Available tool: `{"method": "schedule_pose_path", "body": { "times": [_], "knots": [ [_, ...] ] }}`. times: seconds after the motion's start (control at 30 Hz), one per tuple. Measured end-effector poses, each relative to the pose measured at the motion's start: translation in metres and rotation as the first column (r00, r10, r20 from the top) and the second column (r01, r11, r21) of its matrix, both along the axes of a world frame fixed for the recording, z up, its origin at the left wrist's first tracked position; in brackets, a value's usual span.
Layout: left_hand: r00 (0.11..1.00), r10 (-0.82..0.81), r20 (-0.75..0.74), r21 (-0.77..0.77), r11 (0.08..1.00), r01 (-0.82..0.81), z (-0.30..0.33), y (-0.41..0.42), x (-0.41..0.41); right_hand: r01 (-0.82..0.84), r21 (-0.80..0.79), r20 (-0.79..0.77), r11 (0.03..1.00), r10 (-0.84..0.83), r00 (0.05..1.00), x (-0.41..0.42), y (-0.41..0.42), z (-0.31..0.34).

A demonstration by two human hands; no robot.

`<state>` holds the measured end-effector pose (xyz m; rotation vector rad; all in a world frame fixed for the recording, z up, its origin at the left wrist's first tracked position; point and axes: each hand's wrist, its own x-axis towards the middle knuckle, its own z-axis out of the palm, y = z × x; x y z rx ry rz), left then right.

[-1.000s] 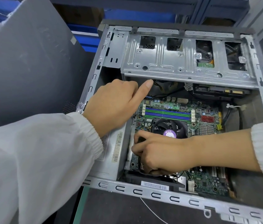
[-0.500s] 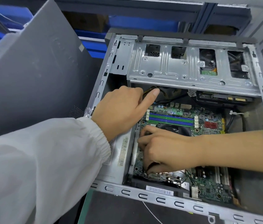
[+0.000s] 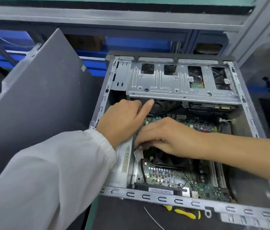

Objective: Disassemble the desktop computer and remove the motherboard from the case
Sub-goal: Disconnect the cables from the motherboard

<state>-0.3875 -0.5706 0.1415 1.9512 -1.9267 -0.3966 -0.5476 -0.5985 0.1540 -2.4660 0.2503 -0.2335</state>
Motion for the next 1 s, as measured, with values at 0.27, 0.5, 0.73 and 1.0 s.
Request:
{"method": "schedule_pose_path", "body": {
  "times": [0.27, 0.5, 0.73, 1.0],
  "knots": [
    [0.978, -0.111, -0.178, -0.034, 0.994, 0.107, 0.016, 0.012, 0.002, 0.079, -0.198, -0.321, 0.977, -0.141, 0.936, -0.021, -0.001, 0.018],
    [0.958, -0.251, -0.136, -0.046, 0.968, 0.247, 0.075, 0.071, -0.023, 0.074, -0.629, -0.182, 0.774, -0.239, 0.954, -0.062, 0.054, 0.083],
    [0.874, -0.17, -0.456, 0.0, 0.982, 0.191, 0.099, 0.144, -0.068, 0.232, -0.578, -0.076, 0.783, -0.334, 0.939, -0.113, 0.131, 0.09],
    [0.831, -0.123, -0.543, 0.099, 0.973, 0.208, 0.022, 0.186, -0.081, 0.279, -0.613, -0.097, 0.739, -0.421, 0.902, -0.13, 0.193, -0.003]
  ]
}}
